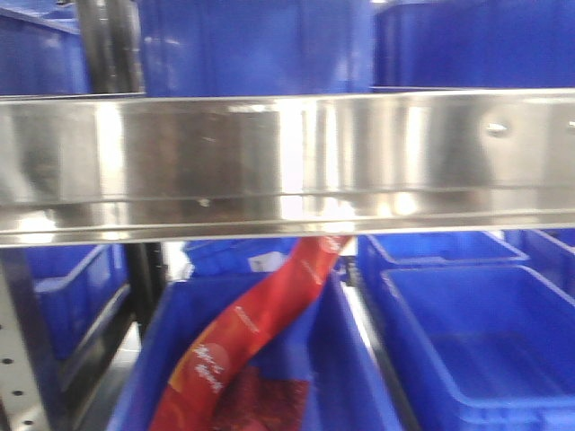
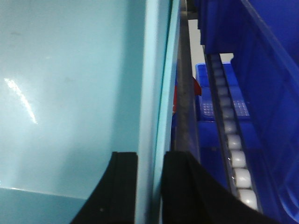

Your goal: Move two blue bins to right shelf middle

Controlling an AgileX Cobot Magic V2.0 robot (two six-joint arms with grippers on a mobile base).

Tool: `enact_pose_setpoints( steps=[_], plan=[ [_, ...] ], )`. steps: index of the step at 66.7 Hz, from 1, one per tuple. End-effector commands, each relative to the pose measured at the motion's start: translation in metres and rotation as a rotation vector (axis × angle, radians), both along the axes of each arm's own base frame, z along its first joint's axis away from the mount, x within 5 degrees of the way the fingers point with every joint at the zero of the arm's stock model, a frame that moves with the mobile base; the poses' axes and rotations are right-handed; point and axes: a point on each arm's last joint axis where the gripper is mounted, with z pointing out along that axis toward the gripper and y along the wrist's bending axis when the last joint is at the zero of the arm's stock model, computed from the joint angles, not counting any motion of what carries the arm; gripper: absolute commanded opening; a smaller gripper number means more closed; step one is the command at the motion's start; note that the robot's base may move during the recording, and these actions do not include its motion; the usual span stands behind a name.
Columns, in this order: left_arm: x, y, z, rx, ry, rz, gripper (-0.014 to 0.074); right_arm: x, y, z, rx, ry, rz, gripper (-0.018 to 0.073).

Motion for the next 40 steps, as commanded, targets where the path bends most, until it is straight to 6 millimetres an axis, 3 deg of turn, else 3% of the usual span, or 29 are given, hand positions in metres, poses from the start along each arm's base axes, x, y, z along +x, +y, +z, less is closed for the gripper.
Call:
enact_pose_setpoints(
  steps=[1, 40],
  plan=[
    [-0.0035, 0.0024, 0.0178, -0.019, -0.124, -0.013, -0.0111, -0.0038, -0.0027, 0.016, 0.016, -0.114, 0.021, -0.0166],
    [-0.0035, 0.0024, 0.0178, -0.019, -0.124, -0.013, -0.0111, -0.0038, -0.0027, 0.016, 0.016, -0.114, 0.021, -0.0166]
  ],
)
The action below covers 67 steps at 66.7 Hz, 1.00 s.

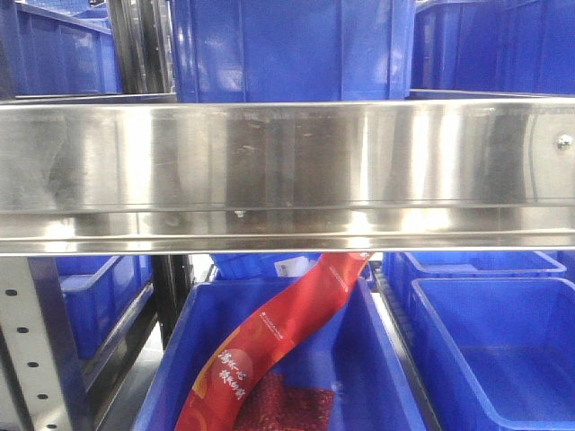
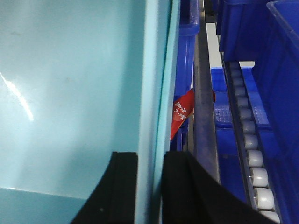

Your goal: Move two blue bins to right shelf middle

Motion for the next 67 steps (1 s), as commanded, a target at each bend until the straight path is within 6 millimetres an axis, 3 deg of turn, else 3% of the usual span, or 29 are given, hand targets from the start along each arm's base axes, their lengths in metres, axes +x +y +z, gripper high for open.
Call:
enact_pose_setpoints(
  steps=[1, 26, 36, 54, 67],
  plan=[
    [-0.004, 0.002, 0.018, -0.02, -0.123, -0.014, -0.0111, -0.004, -0.003, 0.016, 0.016, -0.114, 0.021, -0.0166],
    [-0.002, 0.001, 0.014, -0.018, -0.103, -0.014, -0.0111, 0.002, 0.0, 0.015, 0.0, -0.129, 0.022, -0.0166],
    [0.018, -0.006, -0.003, 0.032, -0.049, -0.006, -0.0111, 0.025, 0.011, -0.008, -0.044, -0.015, -0.003, -0.0166],
    [0.066, -0.02, -0.049, 0.084, 0.097, 0.018, -0.0111, 0.072, 0.033, -0.058, -0.048, 0.127, -0.106, -0.0166],
    [0.081, -0.026, -0.071, 0.099, 0.176, 0.022, -0.0111, 0.098, 0.049, -0.088, -0.089, 0.175, -0.088, -0.0166]
  ],
)
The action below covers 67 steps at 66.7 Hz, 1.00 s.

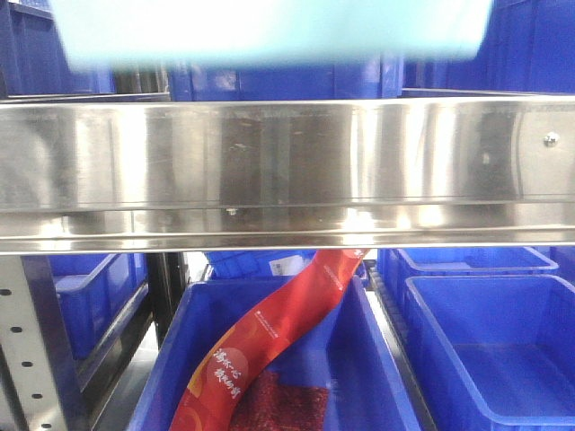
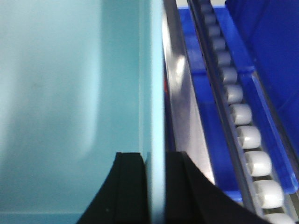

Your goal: Move two blue bins to right shelf middle

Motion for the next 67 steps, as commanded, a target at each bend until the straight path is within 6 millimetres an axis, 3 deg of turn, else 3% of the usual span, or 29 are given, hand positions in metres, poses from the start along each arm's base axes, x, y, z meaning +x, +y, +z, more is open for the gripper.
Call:
enact_pose_setpoints(
  steps=[1, 8, 12, 27, 35, 48, 56, 60, 67],
  plan=[
    [0.004, -0.011, 0.008, -0.067, -0.079, -0.045, -0.0111, 0.013, 0.014, 0.0, 0.04, -0.092, 0.068, -0.0166],
    [0.006, -0.011, 0.005, -0.057, -0.072, -0.044, -0.009, 0.019, 0.017, -0.009, 0.028, -0.069, 0.069, -0.0156],
    [0.007, -0.01, 0.004, -0.038, -0.074, -0.044, -0.0033, 0.019, 0.017, -0.009, 0.027, -0.068, 0.069, -0.0118],
    [0.007, -0.009, 0.006, -0.031, -0.078, -0.042, 0.0344, 0.019, 0.016, -0.006, 0.019, -0.09, 0.074, 0.026],
    [0.006, -0.007, 0.012, -0.013, -0.073, -0.032, 0.0435, 0.014, 0.011, 0.004, -0.005, -0.131, 0.072, 0.0391],
    [-0.002, -0.003, 0.039, -0.024, -0.107, -0.015, 0.0414, -0.006, -0.002, 0.033, 0.024, -0.214, 0.069, 0.0403],
    [-0.013, 0.001, 0.064, -0.059, -0.145, -0.008, 0.033, -0.022, -0.01, 0.051, 0.054, -0.272, 0.07, 0.0377],
    [-0.021, 0.003, 0.076, -0.089, -0.165, -0.01, 0.0239, -0.028, -0.014, 0.058, 0.065, -0.293, 0.069, 0.0295],
    [-0.031, 0.007, 0.085, -0.109, -0.189, -0.012, 0.005, -0.034, -0.017, 0.065, 0.079, -0.322, 0.075, 0.0048]
  ],
)
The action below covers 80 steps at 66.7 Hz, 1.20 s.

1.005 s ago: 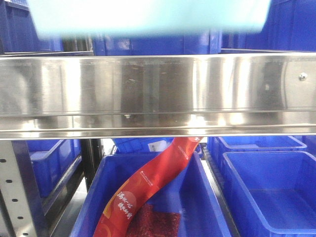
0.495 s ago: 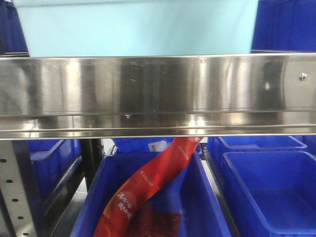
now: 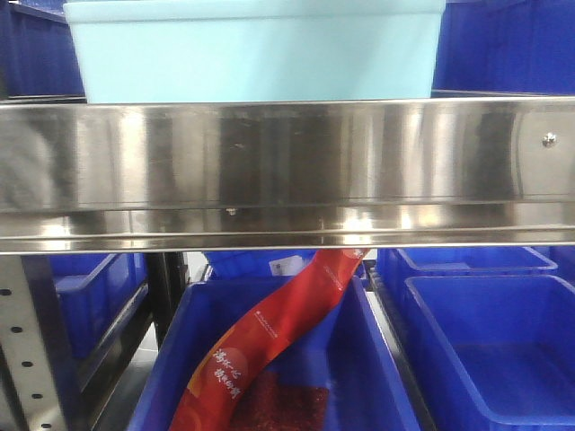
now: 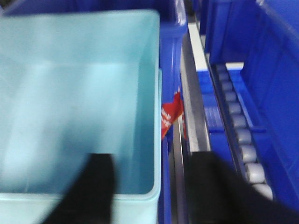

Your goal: Move two blue bins to right shelf middle

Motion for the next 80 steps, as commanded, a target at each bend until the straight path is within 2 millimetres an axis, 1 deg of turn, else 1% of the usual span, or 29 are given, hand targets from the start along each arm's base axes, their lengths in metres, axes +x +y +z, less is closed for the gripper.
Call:
enact_pose_setpoints(
  steps=[1, 4, 5, 6, 14, 17, 20, 23, 30, 31, 33, 34, 35, 36, 39, 44, 51, 57, 63, 68, 74, 80],
  plan=[
    [-0.011, 0.002, 0.012, -0.025, -0.026, -0.011, 0.0024, -0.005, -0.003, 0.01, -0.002, -0.053, 0.01, 0.0013],
    [-0.015, 0.003, 0.016, -0.031, -0.042, -0.011, -0.0067, -0.007, -0.004, 0.011, 0.0, -0.056, 0.01, -0.0126],
    [-0.016, 0.004, 0.016, -0.033, -0.046, -0.012, -0.0095, -0.007, -0.004, 0.011, 0.0, -0.056, 0.01, -0.016],
    [-0.017, 0.004, 0.018, -0.036, -0.053, -0.013, -0.011, -0.007, -0.004, 0.011, 0.0, -0.056, 0.01, -0.0165],
    [-0.03, 0.007, 0.028, -0.083, -0.095, -0.025, -0.0111, -0.013, -0.005, 0.016, 0.016, -0.1, 0.036, -0.0165],
    [-0.036, 0.01, 0.028, -0.087, -0.109, -0.028, -0.0111, -0.017, -0.006, 0.016, 0.02, -0.121, 0.054, -0.0165],
    [-0.042, 0.012, 0.025, -0.091, -0.122, -0.034, -0.0111, -0.021, -0.007, 0.012, 0.025, -0.139, 0.077, -0.0165],
    [-0.046, 0.013, 0.016, -0.095, -0.141, -0.044, -0.0111, -0.025, -0.007, 0.006, 0.028, -0.158, 0.105, -0.0165],
    [-0.061, 0.017, -0.004, -0.121, -0.227, -0.078, -0.0111, -0.037, -0.008, -0.014, 0.013, -0.221, 0.19, -0.0165],
    [-0.062, 0.017, -0.01, -0.122, -0.24, -0.084, -0.0111, -0.039, -0.007, -0.016, 0.015, -0.24, 0.208, -0.0165],
    [-0.067, 0.018, -0.014, -0.128, -0.262, -0.092, -0.0111, -0.044, -0.007, -0.022, 0.019, -0.261, 0.237, -0.0165],
    [-0.069, 0.019, -0.021, -0.125, -0.261, -0.095, -0.0111, -0.045, -0.007, -0.024, 0.02, -0.27, 0.248, -0.0165],
    [-0.072, 0.02, -0.022, -0.133, -0.283, -0.101, -0.0111, -0.049, -0.008, -0.025, 0.026, -0.282, 0.259, -0.0165],
    [-0.074, 0.02, -0.028, -0.13, -0.281, -0.105, -0.0111, -0.051, -0.007, -0.029, 0.029, -0.29, 0.275, -0.0165],
    [-0.081, 0.022, -0.037, -0.143, -0.317, -0.119, -0.0111, -0.058, -0.009, -0.034, 0.04, -0.315, 0.306, -0.0167],
    [-0.093, 0.025, -0.052, -0.159, -0.37, -0.141, -0.0111, -0.068, -0.011, -0.047, 0.045, -0.325, 0.337, -0.0167],
    [-0.114, 0.032, -0.071, -0.186, -0.44, -0.165, -0.0111, -0.085, -0.019, -0.065, 0.04, -0.317, 0.353, -0.0167],
    [-0.133, 0.04, -0.084, -0.189, -0.448, -0.167, -0.0111, -0.1, -0.028, -0.077, 0.025, -0.307, 0.352, -0.0167],
    [-0.154, 0.049, -0.086, -0.194, -0.467, -0.16, -0.0111, -0.118, -0.039, -0.08, 0.034, -0.334, 0.346, -0.0167],
    [-0.172, 0.057, -0.079, -0.209, -0.512, -0.156, -0.0111, -0.129, -0.047, -0.076, 0.043, -0.363, 0.333, -0.0167],
    [-0.185, 0.063, -0.072, -0.229, -0.572, -0.158, -0.0111, -0.142, -0.054, -0.067, 0.064, -0.42, 0.33, -0.0167],
    [-0.193, 0.066, -0.068, -0.24, -0.606, -0.158, -0.0111, -0.152, -0.06, -0.061, 0.08, -0.464, 0.329, -0.0167]
  ],
)
